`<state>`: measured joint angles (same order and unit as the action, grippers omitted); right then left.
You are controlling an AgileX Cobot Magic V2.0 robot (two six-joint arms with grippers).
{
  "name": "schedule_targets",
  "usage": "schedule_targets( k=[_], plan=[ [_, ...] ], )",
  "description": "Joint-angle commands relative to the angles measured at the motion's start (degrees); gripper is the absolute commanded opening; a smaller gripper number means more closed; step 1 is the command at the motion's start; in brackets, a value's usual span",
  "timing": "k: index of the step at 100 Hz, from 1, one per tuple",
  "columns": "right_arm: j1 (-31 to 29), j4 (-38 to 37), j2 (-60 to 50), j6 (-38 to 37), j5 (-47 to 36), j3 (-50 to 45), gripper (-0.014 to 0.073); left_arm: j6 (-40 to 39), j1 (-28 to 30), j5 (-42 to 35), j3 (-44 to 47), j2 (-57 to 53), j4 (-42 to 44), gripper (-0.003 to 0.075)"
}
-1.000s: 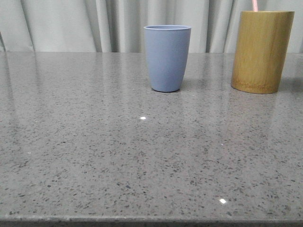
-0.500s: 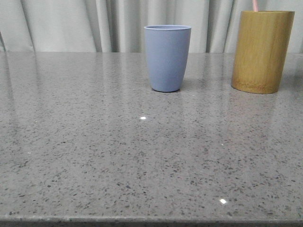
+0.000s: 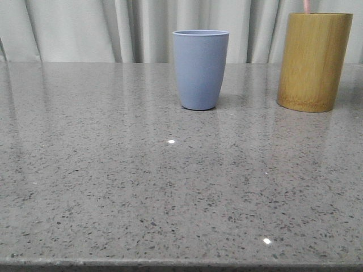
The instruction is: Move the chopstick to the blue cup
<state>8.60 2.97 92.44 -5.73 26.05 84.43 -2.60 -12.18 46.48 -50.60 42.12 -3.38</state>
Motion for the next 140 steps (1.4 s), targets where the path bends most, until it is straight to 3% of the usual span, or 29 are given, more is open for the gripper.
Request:
schedule_targets(
  k=[1, 20, 34, 86, 140],
  plan=[
    [0.05, 0.18, -2.36, 0.16, -4.48, 2.09, 0.0158, -0.29, 0.16, -4.27, -1.47, -0.22, 0.05, 0.0294],
    [0.05, 0.18, -2.36, 0.16, -4.84, 2.09, -0.0015, -0.29, 0.16, -4.27, -1.47, -0.22, 0.15, 0.0294],
    [0.05, 0.18, -2.36, 0.16, -5.41, 2.09, -0.007, -0.29, 0.16, -4.27, -1.47, -0.22, 0.27, 0.0294],
    [1.7, 0.13, -9.35, 3.4, -5.79, 9.79, -0.0071, -0.29, 0.16, -4.27, -1.47, -0.22, 0.4, 0.0294],
    [18.21, 0.19, -7.14, 4.04, -7.85, 15.61, -0.0071, -0.29, 0.16, -4.27, -1.47, -0.22, 0.4, 0.0294]
  ],
)
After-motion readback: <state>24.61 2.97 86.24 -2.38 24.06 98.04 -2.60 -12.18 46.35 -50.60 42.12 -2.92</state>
